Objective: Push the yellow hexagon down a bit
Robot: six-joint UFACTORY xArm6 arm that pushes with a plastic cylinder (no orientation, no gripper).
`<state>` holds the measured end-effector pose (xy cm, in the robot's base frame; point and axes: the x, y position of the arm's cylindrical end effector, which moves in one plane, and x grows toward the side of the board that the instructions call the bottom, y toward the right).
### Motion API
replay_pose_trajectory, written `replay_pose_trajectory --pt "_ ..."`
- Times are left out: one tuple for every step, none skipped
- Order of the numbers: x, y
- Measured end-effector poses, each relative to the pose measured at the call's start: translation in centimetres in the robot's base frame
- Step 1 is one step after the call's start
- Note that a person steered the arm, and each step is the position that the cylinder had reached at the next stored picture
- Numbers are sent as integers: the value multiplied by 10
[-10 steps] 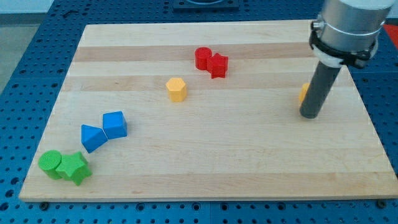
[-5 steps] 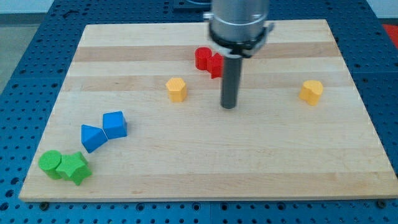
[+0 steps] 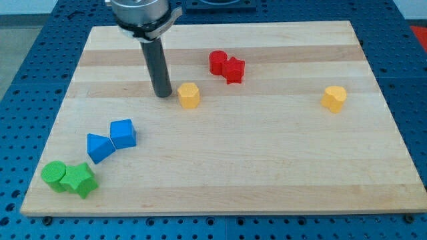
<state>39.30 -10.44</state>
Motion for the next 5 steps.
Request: replay_pose_trajectory --pt "1 29" --pt "7 61" --pt "15 90" --pt "15 80" --pt "15 46"
